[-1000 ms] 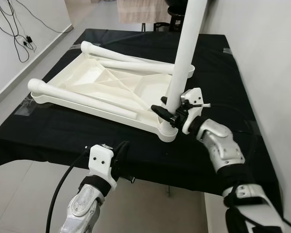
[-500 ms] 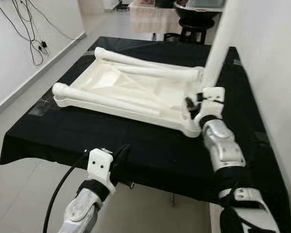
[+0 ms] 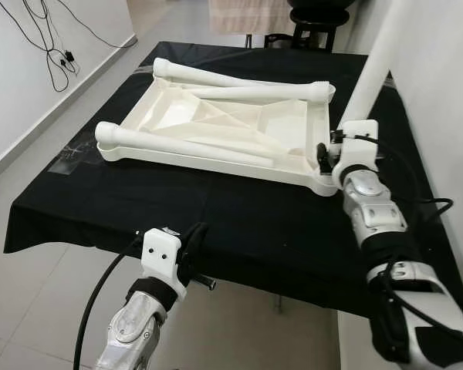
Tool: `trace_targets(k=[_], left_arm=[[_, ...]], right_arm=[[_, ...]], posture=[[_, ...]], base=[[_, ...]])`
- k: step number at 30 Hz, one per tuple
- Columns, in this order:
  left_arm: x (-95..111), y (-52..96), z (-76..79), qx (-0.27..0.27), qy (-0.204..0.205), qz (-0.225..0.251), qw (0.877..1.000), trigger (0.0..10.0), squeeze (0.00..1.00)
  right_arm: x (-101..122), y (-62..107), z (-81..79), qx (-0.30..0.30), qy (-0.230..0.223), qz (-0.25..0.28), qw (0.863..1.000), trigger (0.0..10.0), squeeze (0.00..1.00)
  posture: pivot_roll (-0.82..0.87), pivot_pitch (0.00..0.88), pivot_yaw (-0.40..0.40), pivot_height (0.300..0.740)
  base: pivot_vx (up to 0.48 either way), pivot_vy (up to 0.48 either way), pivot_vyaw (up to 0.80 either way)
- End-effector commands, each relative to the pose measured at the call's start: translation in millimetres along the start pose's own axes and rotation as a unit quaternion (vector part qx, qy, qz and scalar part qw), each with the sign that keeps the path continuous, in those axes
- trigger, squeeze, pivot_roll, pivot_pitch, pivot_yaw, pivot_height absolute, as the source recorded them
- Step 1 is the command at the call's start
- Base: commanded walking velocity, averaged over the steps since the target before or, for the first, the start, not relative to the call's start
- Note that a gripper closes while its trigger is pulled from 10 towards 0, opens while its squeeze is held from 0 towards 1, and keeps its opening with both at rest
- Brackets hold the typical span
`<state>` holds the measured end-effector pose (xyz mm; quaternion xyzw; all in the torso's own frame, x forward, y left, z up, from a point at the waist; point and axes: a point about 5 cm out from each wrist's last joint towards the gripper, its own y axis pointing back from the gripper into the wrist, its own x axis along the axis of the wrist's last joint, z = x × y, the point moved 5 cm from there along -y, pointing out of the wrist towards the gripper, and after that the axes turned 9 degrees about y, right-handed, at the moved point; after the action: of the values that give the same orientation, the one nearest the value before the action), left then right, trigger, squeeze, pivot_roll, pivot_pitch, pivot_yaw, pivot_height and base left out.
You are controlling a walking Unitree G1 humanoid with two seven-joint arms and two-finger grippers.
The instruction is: Building children table
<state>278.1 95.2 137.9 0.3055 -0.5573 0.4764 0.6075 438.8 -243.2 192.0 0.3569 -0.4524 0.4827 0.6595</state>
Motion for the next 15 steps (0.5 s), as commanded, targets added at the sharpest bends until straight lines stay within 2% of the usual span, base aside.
trace_targets(k=[1,4,8,9,10,11,12,13,14,15], left_arm=[[-5.0,3.4,-1.8,0.004,0.004,-0.010,1.000,10.0,0.00],[-5.3,3.4,-1.7,0.003,0.005,-0.011,1.000,10.0,0.00],[-5.6,3.4,-1.6,0.003,0.005,-0.011,1.000,10.0,0.00],[-5.7,3.6,-1.8,0.002,0.006,-0.012,1.000,10.0,0.00],[-5.7,3.6,-1.8,0.002,0.006,-0.012,1.000,10.0,0.00],[-5.9,3.9,-2.1,0.002,0.006,-0.012,1.000,10.0,0.00],[-5.9,3.9,-2.1,0.002,0.006,-0.012,1.000,10.0,0.00],[-5.8,4.2,-2.8,0.002,0.006,-0.013,1.000,10.0,0.00],[-5.8,4.2,-2.8,0.002,0.006,-0.013,1.000,10.0,0.00],[-5.6,4.1,-3.2,0.002,0.006,-0.013,1.000,10.0,0.00]], right_arm=[[-12.6,0.9,22.9,-0.046,-0.006,-0.015,0.999,10.0,1.00],[-18.0,3.0,28.1,-0.056,-0.007,-0.018,0.998,10.0,1.00],[-27.7,7.0,25.8,-0.050,-0.010,-0.028,0.998,10.0,1.00],[-36.1,11.4,15.8,-0.028,-0.013,-0.037,0.999,10.0,1.00],[-36.1,11.4,15.8,-0.028,-0.013,-0.037,0.999,10.0,1.00],[-46.4,19.1,-0.3,0.003,-0.018,-0.047,0.999,10.0,1.00],[-46.4,19.1,-0.3,0.003,-0.018,-0.047,0.999,10.0,1.00],[-60.6,36.9,-32.6,0.057,-0.040,-0.054,0.996,10.0,1.00],[-60.6,36.9,-32.6,0.057,-0.040,-0.054,0.996,10.0,1.00],[-64.8,44.4,-45.5,0.082,-0.043,-0.055,0.994,10.0,1.00]], posture=[[0.14,0.122,-0.016,0.740],[0.14,0.122,-0.016,0.740],[0.14,0.122,-0.016,0.740],[0.13,0.120,-0.018,0.740],[0.13,0.120,-0.018,0.740],[0.13,0.121,-0.017,0.740],[0.13,0.121,-0.017,0.740],[0.12,0.122,-0.015,0.740],[0.12,0.122,-0.015,0.740],[0.12,0.123,-0.012,0.740]], base=[[0.000,0.000,0.00],[0.000,0.000,0.00],[0.000,0.000,0.00],[0.000,0.000,0.00],[0.000,0.000,0.00],[0.000,0.000,0.00],[0.000,0.000,0.00],[0.000,0.000,0.00],[0.000,0.000,0.00],[0.000,0.000,0.00]])
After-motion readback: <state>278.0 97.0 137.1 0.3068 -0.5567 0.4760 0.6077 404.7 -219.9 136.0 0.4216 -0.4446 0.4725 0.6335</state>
